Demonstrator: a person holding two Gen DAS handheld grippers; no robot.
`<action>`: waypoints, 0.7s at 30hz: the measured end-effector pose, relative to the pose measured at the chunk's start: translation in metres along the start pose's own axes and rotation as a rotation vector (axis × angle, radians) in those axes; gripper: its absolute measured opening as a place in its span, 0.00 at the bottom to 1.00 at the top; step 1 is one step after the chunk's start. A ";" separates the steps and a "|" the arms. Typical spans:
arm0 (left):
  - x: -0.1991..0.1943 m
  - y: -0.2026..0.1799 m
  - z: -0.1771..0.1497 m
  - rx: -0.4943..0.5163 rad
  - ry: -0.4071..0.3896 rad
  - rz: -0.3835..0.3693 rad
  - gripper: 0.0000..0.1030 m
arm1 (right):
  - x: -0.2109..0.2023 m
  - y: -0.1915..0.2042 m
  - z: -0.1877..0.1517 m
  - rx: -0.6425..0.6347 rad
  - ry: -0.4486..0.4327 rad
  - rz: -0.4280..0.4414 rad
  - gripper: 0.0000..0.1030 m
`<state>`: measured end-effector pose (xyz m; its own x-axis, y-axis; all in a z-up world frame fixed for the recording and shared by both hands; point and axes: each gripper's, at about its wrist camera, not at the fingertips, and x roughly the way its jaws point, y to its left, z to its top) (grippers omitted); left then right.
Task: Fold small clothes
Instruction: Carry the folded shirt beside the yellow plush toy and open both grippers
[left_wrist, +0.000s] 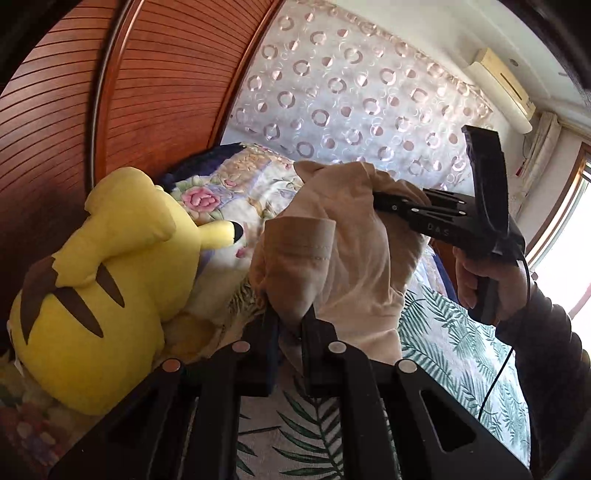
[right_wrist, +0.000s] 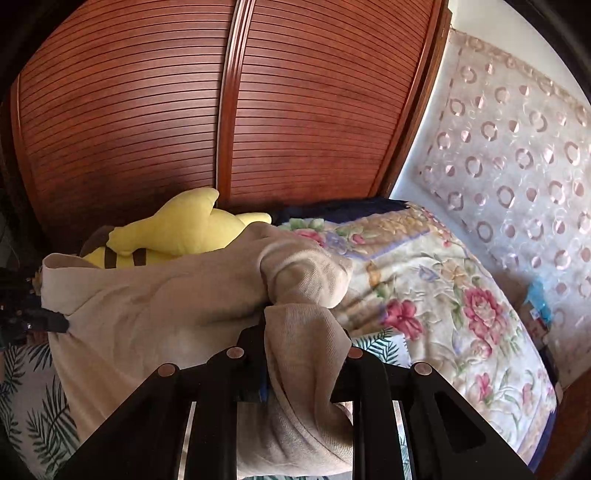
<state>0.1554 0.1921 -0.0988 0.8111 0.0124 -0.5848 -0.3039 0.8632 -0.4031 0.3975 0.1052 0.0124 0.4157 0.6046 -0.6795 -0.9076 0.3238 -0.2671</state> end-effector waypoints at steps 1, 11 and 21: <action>0.002 0.004 0.000 0.000 0.002 0.008 0.11 | 0.003 -0.002 -0.001 0.015 0.002 0.005 0.20; 0.012 0.013 -0.003 0.025 0.069 0.092 0.15 | -0.007 -0.038 -0.008 0.275 -0.034 -0.092 0.34; -0.001 0.019 0.004 0.068 0.033 0.131 0.70 | 0.004 -0.040 -0.053 0.412 0.023 -0.079 0.48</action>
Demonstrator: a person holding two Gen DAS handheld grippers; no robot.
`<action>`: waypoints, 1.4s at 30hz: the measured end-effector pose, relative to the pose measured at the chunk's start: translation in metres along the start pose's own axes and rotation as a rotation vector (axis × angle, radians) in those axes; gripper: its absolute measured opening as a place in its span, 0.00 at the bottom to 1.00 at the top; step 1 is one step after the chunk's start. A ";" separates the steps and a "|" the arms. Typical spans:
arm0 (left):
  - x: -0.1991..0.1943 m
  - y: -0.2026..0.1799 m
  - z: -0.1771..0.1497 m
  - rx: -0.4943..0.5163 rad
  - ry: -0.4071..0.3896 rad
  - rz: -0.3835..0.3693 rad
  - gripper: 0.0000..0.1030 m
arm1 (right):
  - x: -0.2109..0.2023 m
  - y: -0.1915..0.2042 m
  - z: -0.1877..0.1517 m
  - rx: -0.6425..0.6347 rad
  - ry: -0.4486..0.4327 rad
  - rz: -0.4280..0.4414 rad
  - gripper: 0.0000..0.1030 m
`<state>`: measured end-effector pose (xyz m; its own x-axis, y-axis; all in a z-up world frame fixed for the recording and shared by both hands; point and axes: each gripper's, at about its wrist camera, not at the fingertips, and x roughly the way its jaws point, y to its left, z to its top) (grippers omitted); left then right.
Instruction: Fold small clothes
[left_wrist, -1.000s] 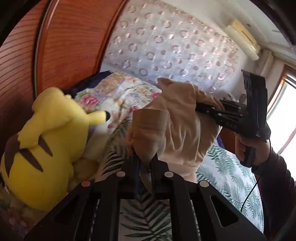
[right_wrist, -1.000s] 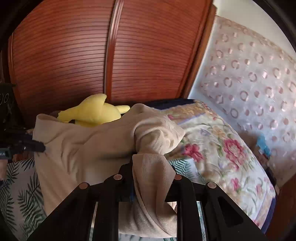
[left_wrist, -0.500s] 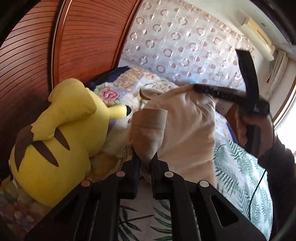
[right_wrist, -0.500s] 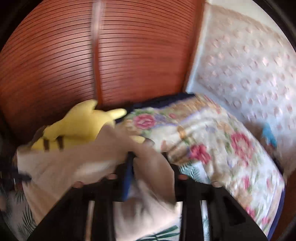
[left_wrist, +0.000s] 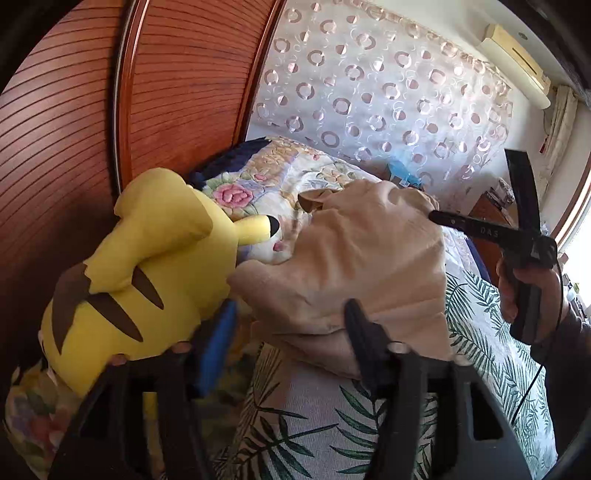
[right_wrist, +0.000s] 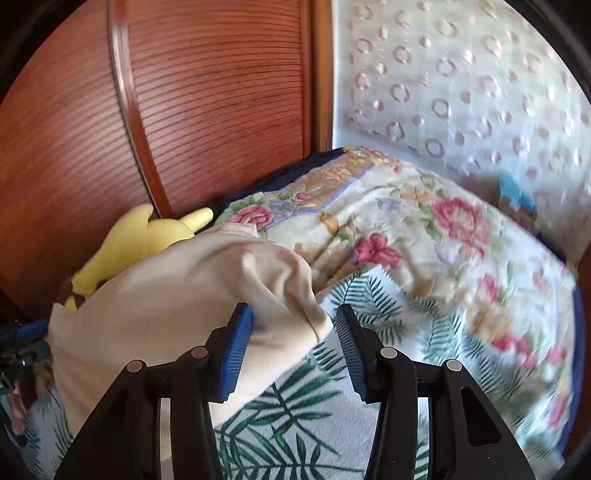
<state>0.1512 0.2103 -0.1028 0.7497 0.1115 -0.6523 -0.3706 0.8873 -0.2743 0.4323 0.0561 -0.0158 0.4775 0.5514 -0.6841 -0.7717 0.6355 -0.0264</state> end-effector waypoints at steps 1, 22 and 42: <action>-0.002 -0.002 0.001 0.018 -0.009 0.015 0.75 | 0.000 -0.004 -0.001 0.016 -0.002 0.009 0.48; -0.076 -0.103 -0.009 0.306 -0.100 -0.067 0.77 | -0.178 0.033 -0.110 0.064 -0.173 -0.065 0.49; -0.144 -0.181 -0.066 0.427 -0.123 -0.172 0.77 | -0.312 0.104 -0.236 0.217 -0.265 -0.268 0.74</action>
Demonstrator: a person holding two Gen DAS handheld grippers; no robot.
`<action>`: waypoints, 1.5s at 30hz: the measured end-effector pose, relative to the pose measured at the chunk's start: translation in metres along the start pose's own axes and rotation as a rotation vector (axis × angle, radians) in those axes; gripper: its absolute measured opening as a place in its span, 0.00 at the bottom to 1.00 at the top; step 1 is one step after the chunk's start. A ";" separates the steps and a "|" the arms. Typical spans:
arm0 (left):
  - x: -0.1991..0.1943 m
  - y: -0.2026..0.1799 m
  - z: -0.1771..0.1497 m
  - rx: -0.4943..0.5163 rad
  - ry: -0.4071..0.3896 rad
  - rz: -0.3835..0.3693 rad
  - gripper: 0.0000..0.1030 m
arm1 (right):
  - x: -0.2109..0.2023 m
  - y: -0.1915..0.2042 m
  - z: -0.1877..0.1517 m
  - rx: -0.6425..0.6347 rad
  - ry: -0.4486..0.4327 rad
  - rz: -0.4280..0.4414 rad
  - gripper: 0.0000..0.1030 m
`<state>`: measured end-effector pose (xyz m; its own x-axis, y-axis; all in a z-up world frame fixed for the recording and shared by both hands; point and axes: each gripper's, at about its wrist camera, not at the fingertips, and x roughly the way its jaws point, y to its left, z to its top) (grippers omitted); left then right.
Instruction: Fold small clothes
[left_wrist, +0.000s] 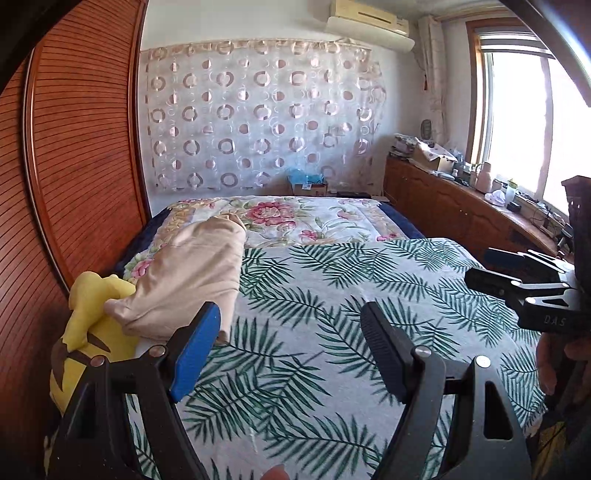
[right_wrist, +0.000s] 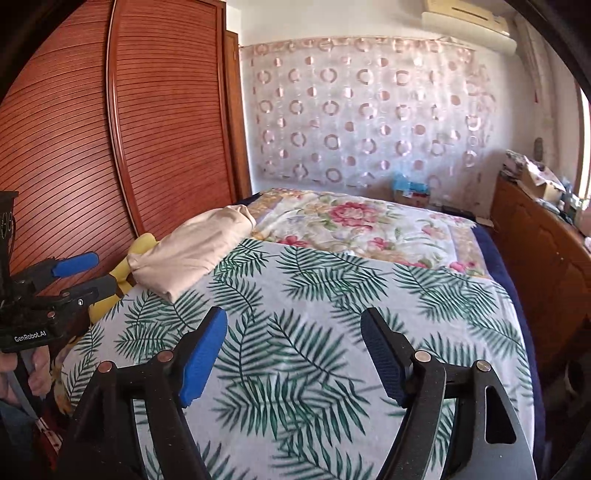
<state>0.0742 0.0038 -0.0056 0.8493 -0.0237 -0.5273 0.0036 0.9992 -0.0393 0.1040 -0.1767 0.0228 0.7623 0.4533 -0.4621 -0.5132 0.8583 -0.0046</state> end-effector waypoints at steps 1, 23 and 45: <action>-0.003 -0.003 0.000 -0.003 0.001 -0.003 0.77 | -0.005 -0.002 -0.003 0.009 -0.006 -0.007 0.74; -0.071 -0.035 0.032 0.000 -0.099 -0.023 0.77 | -0.145 0.035 -0.020 0.086 -0.231 -0.190 0.74; -0.079 -0.044 0.033 0.023 -0.117 -0.008 0.77 | -0.137 0.021 -0.026 0.106 -0.222 -0.185 0.74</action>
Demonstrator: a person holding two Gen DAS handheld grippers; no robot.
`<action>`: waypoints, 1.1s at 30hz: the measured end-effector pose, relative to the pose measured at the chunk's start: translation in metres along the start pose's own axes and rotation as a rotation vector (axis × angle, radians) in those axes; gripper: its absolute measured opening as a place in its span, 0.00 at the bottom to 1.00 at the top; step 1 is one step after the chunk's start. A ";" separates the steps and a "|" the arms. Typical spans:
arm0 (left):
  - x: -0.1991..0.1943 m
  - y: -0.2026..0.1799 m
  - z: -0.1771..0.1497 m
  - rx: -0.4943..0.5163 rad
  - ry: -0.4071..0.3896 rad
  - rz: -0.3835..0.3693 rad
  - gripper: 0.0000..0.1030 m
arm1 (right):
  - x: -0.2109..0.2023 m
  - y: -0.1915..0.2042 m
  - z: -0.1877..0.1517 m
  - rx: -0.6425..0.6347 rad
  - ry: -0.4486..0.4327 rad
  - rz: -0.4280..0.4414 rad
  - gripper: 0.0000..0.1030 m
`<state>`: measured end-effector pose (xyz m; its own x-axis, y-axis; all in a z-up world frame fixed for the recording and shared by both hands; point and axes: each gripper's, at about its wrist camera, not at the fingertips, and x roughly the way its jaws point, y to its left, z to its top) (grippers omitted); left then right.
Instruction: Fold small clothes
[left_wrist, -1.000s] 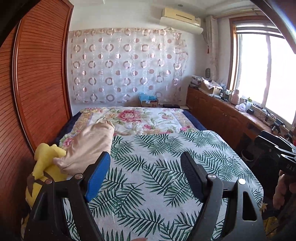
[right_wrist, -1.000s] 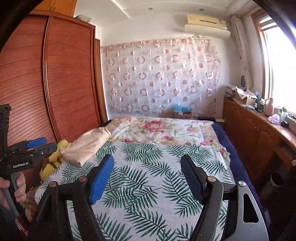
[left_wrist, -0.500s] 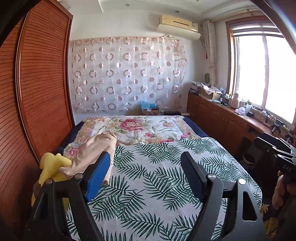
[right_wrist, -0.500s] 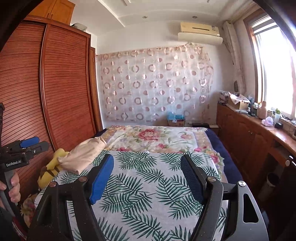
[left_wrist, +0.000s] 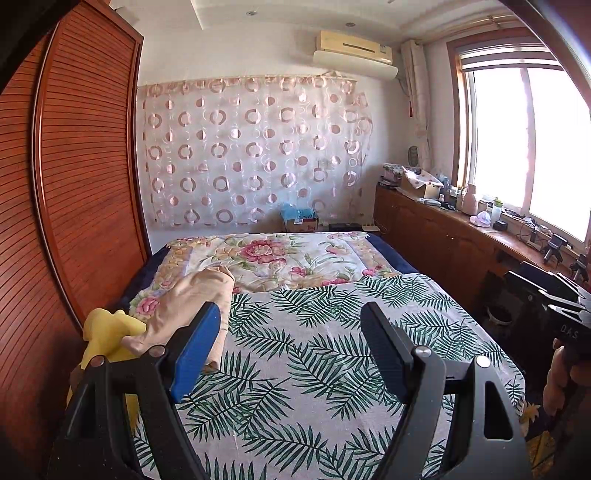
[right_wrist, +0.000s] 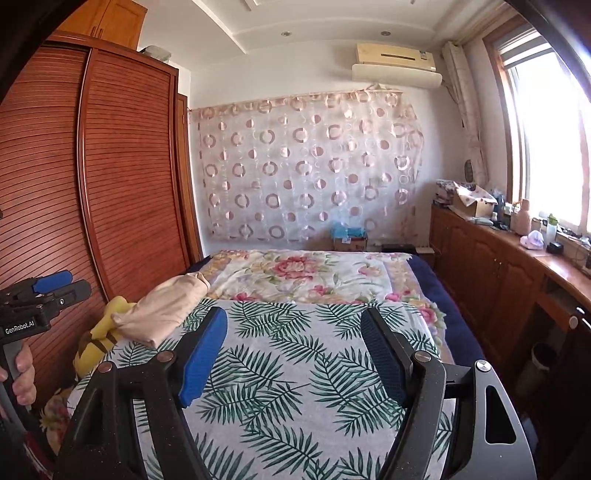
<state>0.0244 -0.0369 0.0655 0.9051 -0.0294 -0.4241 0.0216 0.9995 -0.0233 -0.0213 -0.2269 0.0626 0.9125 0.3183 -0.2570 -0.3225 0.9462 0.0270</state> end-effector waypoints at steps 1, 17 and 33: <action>0.000 0.000 0.000 0.000 0.000 0.000 0.77 | 0.000 0.000 0.000 -0.001 0.000 -0.001 0.74; -0.001 -0.002 -0.001 0.002 -0.001 0.001 0.77 | 0.003 -0.008 0.001 -0.001 0.002 -0.018 0.74; -0.001 -0.003 -0.002 0.006 -0.004 0.004 0.77 | 0.001 -0.010 0.000 0.003 -0.001 -0.017 0.74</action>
<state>0.0222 -0.0401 0.0639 0.9070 -0.0259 -0.4204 0.0210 0.9996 -0.0163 -0.0170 -0.2356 0.0616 0.9180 0.3027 -0.2563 -0.3064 0.9515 0.0261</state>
